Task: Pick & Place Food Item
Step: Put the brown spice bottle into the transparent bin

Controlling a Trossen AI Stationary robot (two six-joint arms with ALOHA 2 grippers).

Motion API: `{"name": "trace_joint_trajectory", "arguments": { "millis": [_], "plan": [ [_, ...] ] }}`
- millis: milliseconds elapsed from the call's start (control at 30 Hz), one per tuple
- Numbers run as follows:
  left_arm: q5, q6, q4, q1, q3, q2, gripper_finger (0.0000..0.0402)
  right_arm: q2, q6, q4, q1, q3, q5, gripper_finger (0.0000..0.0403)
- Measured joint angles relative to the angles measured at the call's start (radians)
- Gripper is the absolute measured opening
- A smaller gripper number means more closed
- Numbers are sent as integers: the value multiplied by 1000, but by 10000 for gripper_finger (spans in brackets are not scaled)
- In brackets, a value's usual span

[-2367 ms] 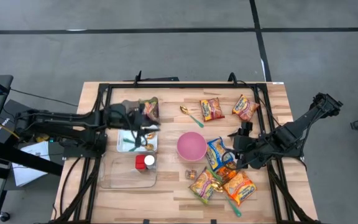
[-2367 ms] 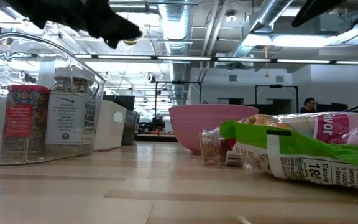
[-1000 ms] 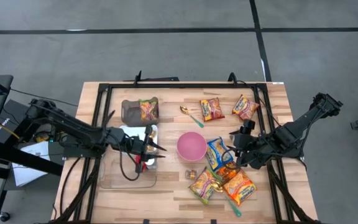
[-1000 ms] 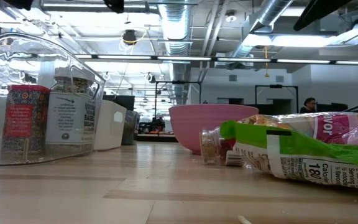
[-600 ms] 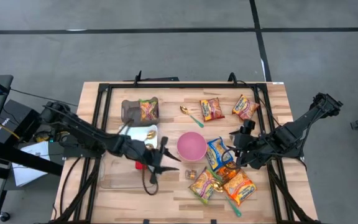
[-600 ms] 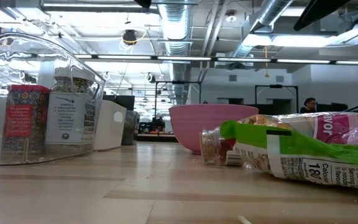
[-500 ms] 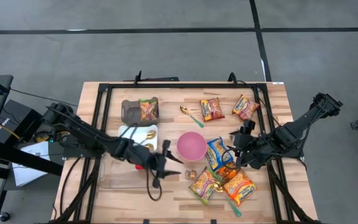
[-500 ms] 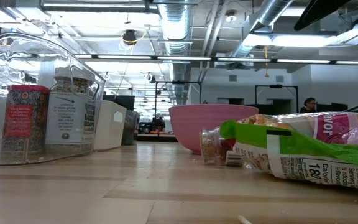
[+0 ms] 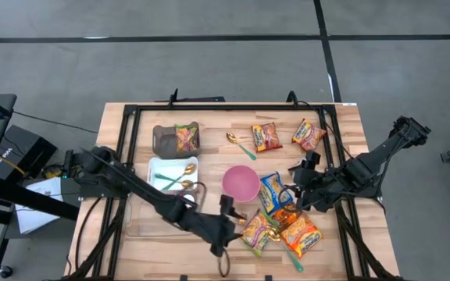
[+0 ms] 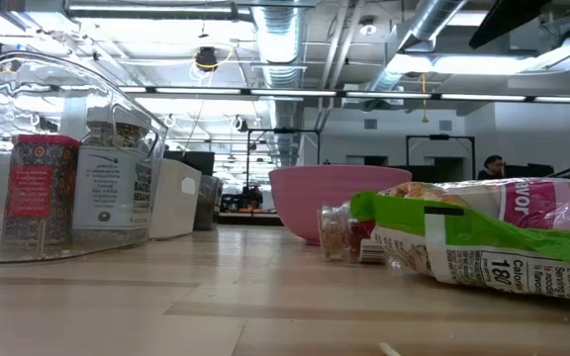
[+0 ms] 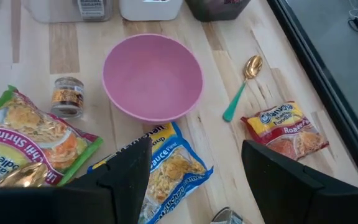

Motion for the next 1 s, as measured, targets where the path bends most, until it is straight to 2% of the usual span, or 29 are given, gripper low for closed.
{"name": "trace_joint_trajectory", "arguments": {
  "millis": [133, 333, 500, 867, 1000],
  "plan": [
    [11, -34, -96, 14, 77, 99, 239, 0, 13, 3, 20, 0, 0, 244],
    [27, -94, -150, 27, 108, 191, 228, 0, 29, 29, 65, 0, 0, 244],
    [-4, -165, -220, 40, 111, 209, 228, 0, 31, 47, 102, 0, 0, 244],
    [-8, -176, -276, 72, 109, 225, 227, 0, 29, 76, 141, 0, 2, 244],
    [54, -176, -278, 92, 109, 225, 227, 0, 27, 76, 141, 0, 3, 244]
  ]
}}
